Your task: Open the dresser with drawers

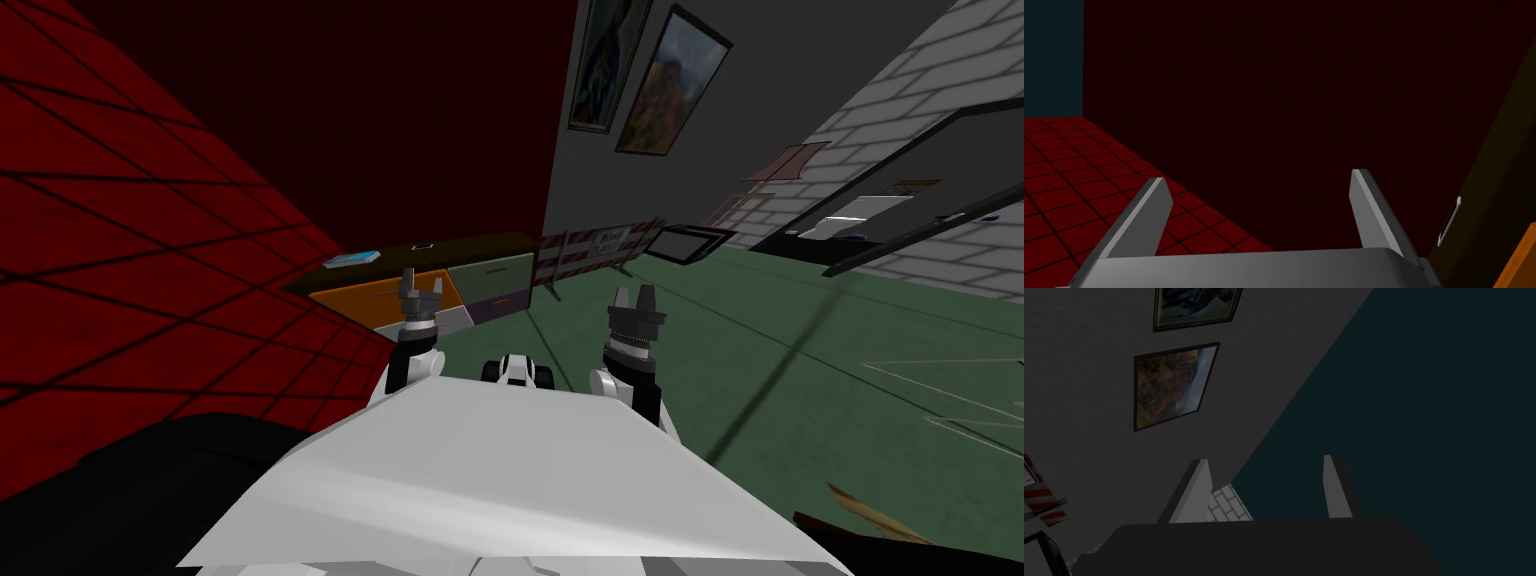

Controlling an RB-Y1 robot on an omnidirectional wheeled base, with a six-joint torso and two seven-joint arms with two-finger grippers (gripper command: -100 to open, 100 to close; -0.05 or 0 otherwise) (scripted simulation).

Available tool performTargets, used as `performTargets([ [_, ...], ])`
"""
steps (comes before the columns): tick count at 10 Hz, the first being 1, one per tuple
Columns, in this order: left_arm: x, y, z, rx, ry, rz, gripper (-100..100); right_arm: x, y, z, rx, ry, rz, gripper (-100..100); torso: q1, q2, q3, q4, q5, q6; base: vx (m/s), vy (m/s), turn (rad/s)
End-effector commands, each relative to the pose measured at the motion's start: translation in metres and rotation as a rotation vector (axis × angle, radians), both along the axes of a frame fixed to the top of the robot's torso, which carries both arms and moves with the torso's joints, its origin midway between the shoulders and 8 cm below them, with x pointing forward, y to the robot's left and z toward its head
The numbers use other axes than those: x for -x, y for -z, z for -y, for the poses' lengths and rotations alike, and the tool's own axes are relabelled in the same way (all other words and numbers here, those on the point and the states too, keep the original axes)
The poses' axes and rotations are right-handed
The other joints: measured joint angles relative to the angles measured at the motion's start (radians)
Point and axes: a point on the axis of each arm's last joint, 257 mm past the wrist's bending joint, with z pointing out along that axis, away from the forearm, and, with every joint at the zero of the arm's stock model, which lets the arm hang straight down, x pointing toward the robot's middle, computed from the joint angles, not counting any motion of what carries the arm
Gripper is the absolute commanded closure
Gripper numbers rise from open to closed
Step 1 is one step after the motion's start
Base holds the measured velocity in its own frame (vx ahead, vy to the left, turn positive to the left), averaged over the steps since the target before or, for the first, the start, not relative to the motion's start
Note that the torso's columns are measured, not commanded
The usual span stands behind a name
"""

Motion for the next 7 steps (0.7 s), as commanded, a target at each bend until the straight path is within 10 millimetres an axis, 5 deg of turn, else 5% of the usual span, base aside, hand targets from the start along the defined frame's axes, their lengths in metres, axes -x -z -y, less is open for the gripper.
performTargets([
  [1, -0.012, 0.019, -0.006, -0.003, -0.006, -0.047, -100, 0.000, 0.000, 0.000, 0.000, 0.000, 0.000, 0, 0.001, 0.002, 0.001, 0.001, 0.000, 0.000, 0.110, -0.033, 0.025],
  [7, -0.036, 0.070, -0.024, -0.008, -0.027, -0.164, -100, 0.000, 0.000, 0.000, 0.000, 0.000, 0.000, 0, 0.000, 0.002, 0.001, 0.001, 0.000, 0.000, 0.124, -0.039, 0.025],
])
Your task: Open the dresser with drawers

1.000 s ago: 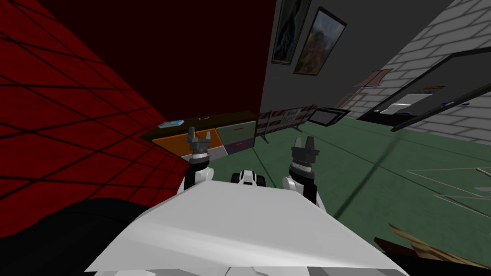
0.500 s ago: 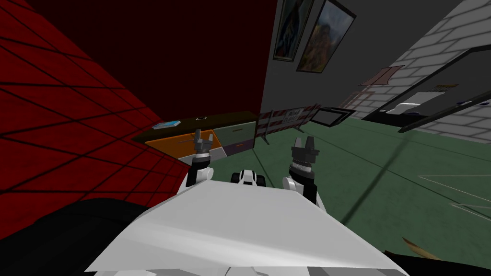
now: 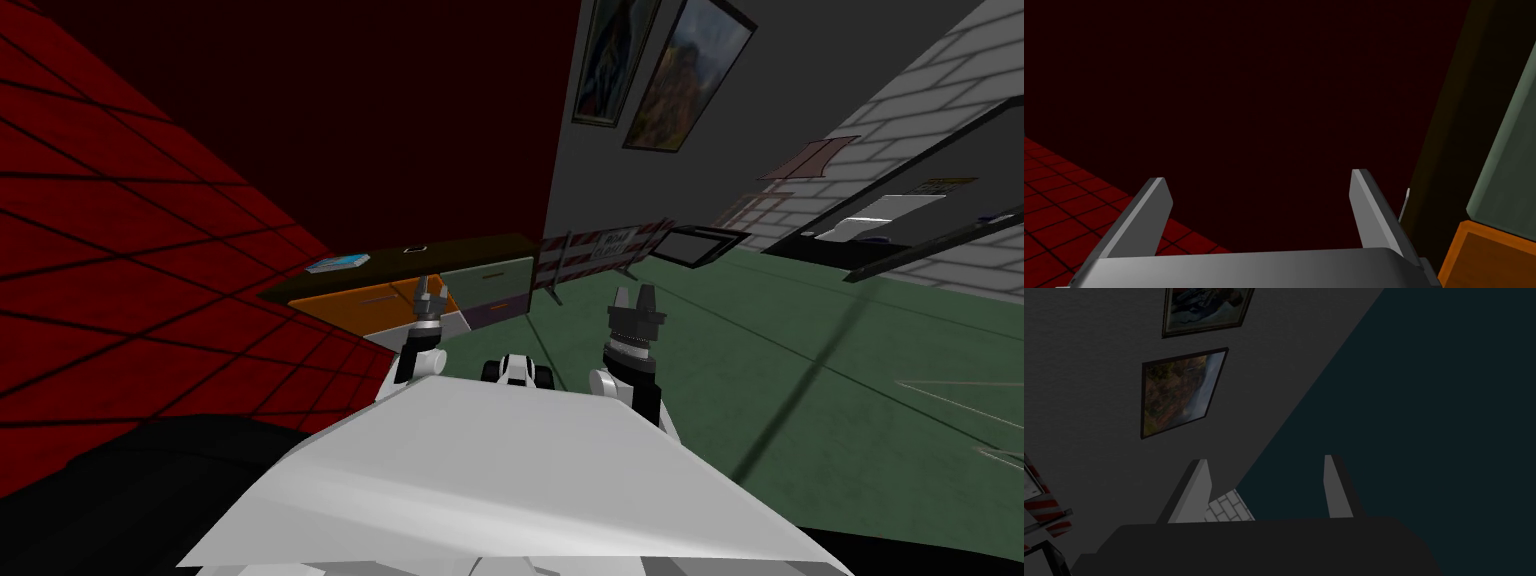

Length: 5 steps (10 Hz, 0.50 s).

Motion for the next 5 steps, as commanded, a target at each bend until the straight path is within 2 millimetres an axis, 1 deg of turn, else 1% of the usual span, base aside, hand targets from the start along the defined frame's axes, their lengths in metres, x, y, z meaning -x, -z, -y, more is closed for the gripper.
performTargets([
  [1, -0.010, 0.022, -0.009, -0.004, -0.010, -0.054, -100, 0.000, 0.000, 0.000, 0.000, 0.000, 0.000, 0, 0.001, 0.000, 0.000, 0.000, 0.000, 0.000, 0.135, -0.036, 0.030],
  [5, -0.022, 0.056, -0.023, -0.005, -0.029, -0.130, -100, 0.000, 0.000, 0.000, 0.000, 0.000, 0.000, 0, 0.001, 0.001, 0.001, 0.000, 0.000, 0.000, 0.120, -0.033, 0.024],
])
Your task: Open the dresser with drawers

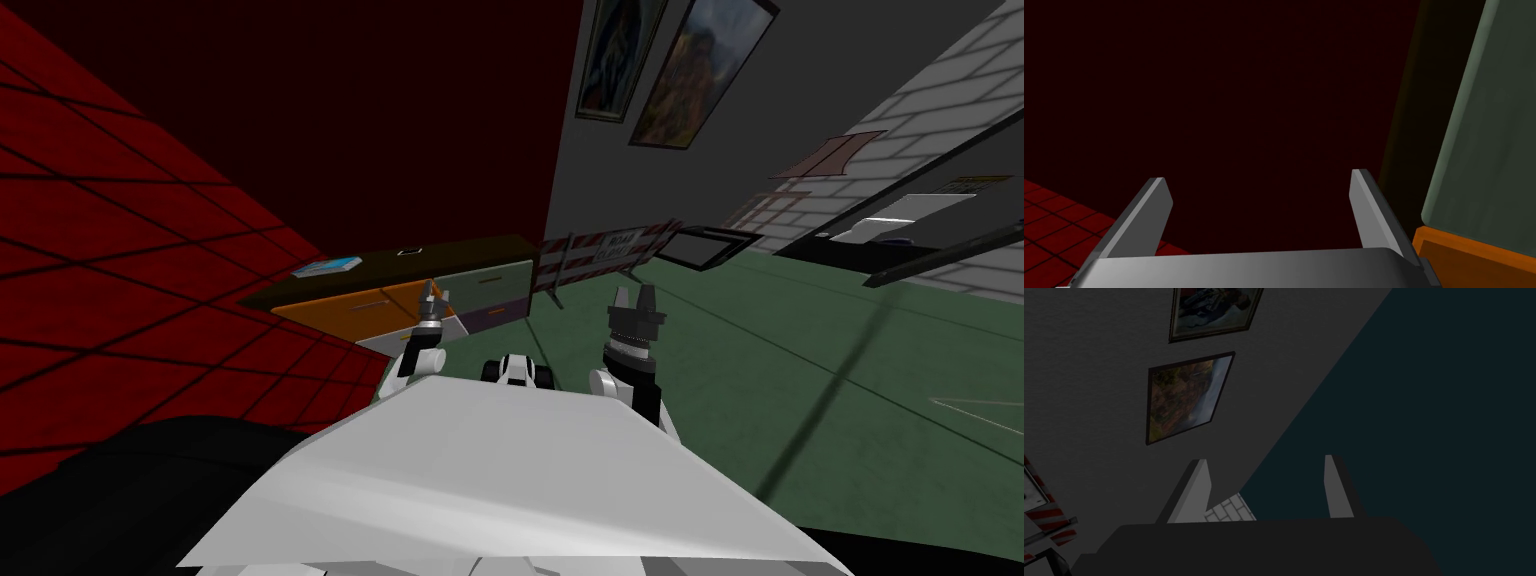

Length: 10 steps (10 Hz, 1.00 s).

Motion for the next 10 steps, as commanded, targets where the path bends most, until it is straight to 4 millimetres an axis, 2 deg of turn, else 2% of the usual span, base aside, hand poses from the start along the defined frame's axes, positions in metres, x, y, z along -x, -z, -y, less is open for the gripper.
performTargets([
  [1, -0.007, 0.024, -0.007, 0.001, -0.014, -0.050, -100, 0.000, 0.000, 0.000, 0.000, 0.000, 0.000, 0, 0.000, 0.001, 0.000, 0.000, 0.000, 0.000, 0.109, -0.031, 0.027],
  [10, -0.024, 0.103, -0.040, 0.041, -0.076, -0.216, -100, 0.000, 0.000, 0.000, 0.000, 0.000, 0.000, 0, 0.000, 0.001, 0.000, 0.000, 0.000, 0.000, 0.134, -0.046, 0.026],
])
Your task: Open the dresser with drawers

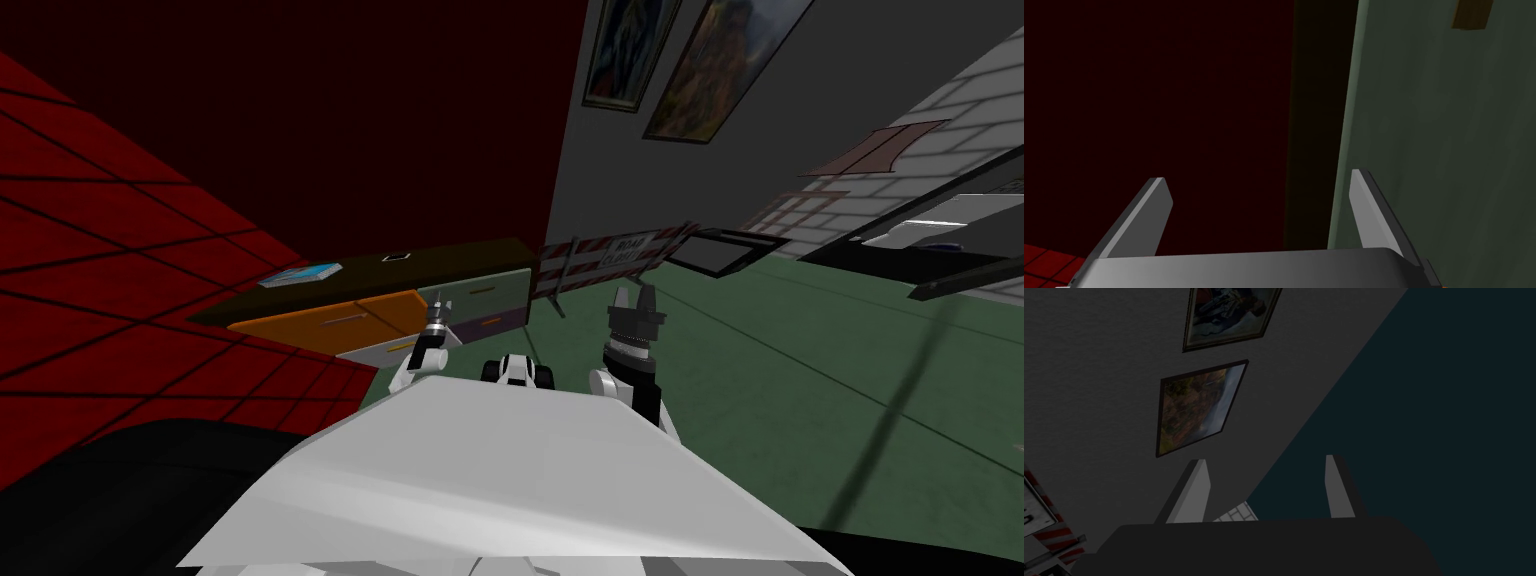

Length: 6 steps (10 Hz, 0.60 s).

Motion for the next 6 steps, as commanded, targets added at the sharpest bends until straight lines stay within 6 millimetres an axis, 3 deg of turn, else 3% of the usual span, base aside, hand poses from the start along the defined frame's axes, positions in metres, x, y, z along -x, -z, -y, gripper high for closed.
performTargets([
  [1, -0.003, 0.024, -0.009, 0.015, -0.020, -0.050, -100, 0.000, 0.000, 0.000, 0.000, 0.000, 0.000, 0, 0.000, -0.001, 0.000, 0.000, 0.000, 0.000, 0.142, -0.044, 0.028],
  [6, -0.005, 0.061, -0.019, 0.053, -0.053, -0.121, -100, 0.000, 0.000, 0.000, 0.000, 0.000, 0.000, 0, 0.000, 0.000, 0.000, 0.000, 0.000, 0.000, 0.100, -0.045, 0.023],
])
